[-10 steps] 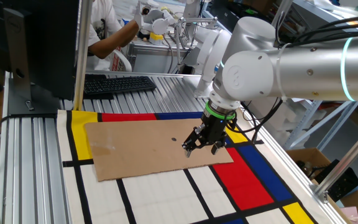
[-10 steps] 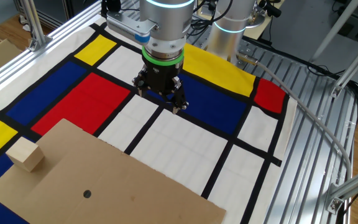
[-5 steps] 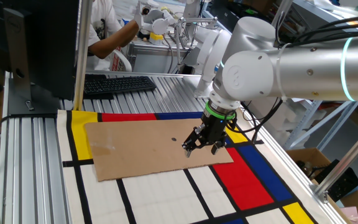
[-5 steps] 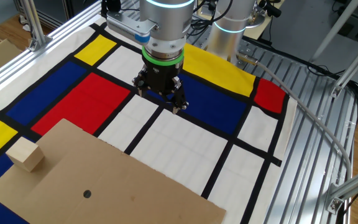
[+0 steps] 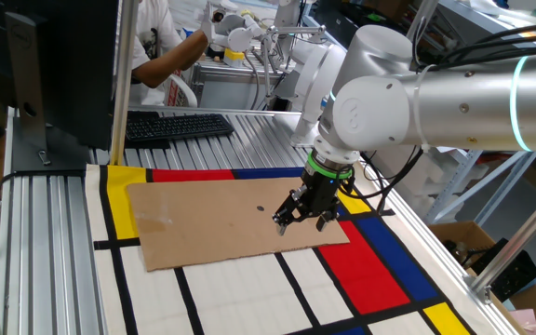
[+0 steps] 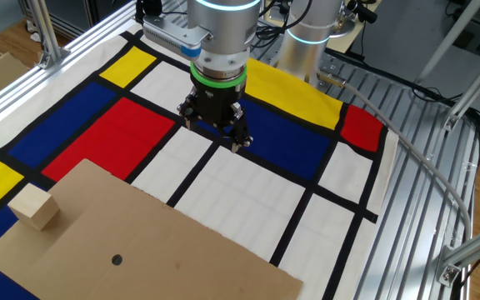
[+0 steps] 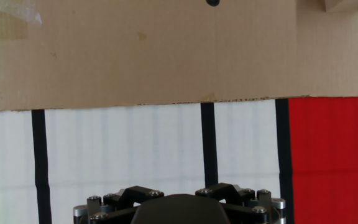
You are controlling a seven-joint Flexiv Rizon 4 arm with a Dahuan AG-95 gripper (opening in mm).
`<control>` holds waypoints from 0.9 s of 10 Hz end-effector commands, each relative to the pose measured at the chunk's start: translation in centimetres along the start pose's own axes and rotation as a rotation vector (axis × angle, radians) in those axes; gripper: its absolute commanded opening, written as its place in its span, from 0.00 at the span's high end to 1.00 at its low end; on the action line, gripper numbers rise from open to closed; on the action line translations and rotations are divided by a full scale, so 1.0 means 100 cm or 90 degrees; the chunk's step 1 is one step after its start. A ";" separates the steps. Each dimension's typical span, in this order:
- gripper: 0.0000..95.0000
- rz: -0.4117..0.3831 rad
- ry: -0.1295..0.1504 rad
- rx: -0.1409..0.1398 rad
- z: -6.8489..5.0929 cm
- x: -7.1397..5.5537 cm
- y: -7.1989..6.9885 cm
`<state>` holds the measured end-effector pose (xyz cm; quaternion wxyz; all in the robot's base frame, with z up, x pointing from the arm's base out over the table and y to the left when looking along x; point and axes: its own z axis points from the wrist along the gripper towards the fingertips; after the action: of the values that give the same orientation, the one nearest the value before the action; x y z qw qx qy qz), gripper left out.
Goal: Grab the block and place it at the designated location
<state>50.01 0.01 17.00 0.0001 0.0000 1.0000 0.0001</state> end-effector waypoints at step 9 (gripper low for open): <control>1.00 -0.075 -0.012 -0.053 0.000 0.000 0.000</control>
<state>50.06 -0.04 17.06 0.0096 -0.0647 0.9967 0.0474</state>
